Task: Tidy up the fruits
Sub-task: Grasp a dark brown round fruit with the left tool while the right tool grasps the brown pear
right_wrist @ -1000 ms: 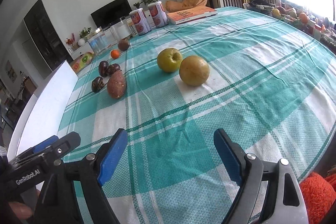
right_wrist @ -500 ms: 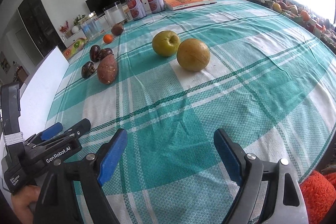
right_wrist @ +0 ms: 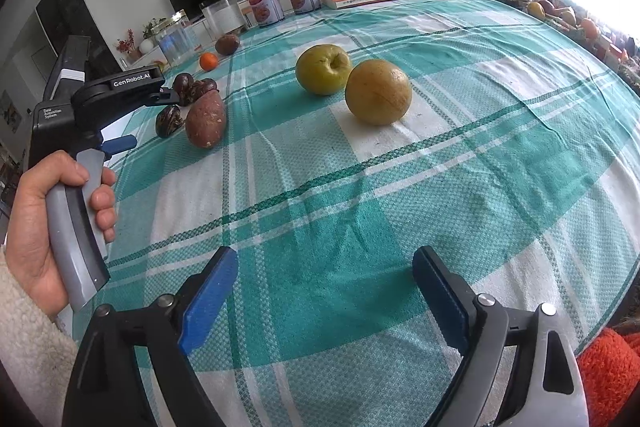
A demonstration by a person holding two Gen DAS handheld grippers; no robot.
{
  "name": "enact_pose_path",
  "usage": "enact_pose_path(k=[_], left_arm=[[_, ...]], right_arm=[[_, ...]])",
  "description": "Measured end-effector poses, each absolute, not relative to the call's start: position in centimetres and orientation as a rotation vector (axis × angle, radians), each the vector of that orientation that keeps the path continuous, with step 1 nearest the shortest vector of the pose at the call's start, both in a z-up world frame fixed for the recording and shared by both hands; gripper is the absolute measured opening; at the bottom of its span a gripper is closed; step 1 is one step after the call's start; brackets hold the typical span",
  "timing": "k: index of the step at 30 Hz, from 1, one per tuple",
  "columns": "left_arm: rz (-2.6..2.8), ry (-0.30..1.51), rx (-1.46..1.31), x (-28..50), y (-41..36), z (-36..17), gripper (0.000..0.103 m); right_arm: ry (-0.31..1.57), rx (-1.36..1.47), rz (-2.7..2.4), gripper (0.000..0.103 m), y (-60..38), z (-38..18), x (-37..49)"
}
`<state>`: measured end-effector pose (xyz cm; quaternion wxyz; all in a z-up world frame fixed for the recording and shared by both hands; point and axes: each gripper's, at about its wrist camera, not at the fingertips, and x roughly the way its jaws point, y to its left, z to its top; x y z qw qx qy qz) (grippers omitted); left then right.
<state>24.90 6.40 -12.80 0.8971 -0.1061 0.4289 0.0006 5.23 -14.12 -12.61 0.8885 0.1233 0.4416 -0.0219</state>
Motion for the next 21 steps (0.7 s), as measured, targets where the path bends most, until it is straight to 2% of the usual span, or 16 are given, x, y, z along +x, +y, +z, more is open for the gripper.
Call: enact_pose_path(k=[3,10,13,15,21], left_arm=[[-0.017,0.914,-0.201,25.5,6.5,-13.4,0.043],[-0.039,0.889,-0.182,21.7,6.8,-12.6,0.042],[-0.073,0.891,-0.191,18.9,7.0,-11.9,0.042],[-0.095,0.895,-0.191,16.9,7.1,-11.4,0.042],[-0.184,0.905,-0.193,12.7,6.2,-10.1,0.042]], right_arm=[[0.919,0.251,-0.042,0.092,-13.9,-12.7,5.3],[0.909,0.287,-0.023,0.095,-14.3,-12.6,5.3],[0.766,0.448,-0.015,0.095,-17.3,-10.9,3.9],[0.686,0.434,-0.098,0.095,-19.2,-9.4,4.2],[0.878,0.203,-0.006,0.094,-20.9,-9.6,14.0]])
